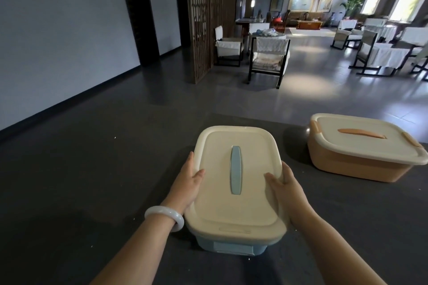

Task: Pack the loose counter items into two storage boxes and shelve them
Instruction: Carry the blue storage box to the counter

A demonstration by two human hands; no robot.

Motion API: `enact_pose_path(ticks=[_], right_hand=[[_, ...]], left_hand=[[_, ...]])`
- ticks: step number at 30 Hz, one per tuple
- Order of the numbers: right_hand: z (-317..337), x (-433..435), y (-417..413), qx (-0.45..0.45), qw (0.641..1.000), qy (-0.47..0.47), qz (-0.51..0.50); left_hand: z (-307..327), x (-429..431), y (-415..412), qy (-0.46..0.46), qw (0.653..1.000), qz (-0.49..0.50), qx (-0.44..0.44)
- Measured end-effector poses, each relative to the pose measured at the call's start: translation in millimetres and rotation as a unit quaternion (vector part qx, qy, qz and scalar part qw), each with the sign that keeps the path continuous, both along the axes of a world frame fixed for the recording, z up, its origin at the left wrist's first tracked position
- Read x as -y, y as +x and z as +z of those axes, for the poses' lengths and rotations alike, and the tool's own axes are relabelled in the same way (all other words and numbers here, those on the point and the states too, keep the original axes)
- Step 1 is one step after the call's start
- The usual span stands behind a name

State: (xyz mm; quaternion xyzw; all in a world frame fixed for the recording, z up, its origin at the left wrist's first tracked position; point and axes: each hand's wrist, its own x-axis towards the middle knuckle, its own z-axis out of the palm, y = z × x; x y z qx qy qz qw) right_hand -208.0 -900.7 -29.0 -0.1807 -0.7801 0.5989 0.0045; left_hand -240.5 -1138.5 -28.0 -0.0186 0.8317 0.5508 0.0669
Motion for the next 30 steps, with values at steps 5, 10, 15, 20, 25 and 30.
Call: enact_pose_path(ticks=[5,10,15,20,25,30], right_hand=[[22,-29,13,-0.034,0.998,0.006,-0.058],[30,-87,45,-0.057,0.992,0.025,-0.109],[20,-148,83,-0.04,0.99,0.033,-0.131],[-4,-219,117,-0.01,0.991,0.038,-0.132],[-52,-260,135,0.057,0.991,0.056,-0.108],[-104,-271,133,0.09,0.964,0.249,-0.041]], left_hand=[[31,-32,-10,0.008,0.997,-0.052,-0.049],[32,-95,-2,0.002,0.993,-0.089,-0.078],[20,-163,20,0.01,0.991,-0.115,-0.071],[-1,-233,53,-0.005,0.99,-0.135,-0.048],[-51,-275,79,-0.021,0.99,-0.13,0.059],[-97,-289,94,-0.117,0.985,-0.104,0.069]])
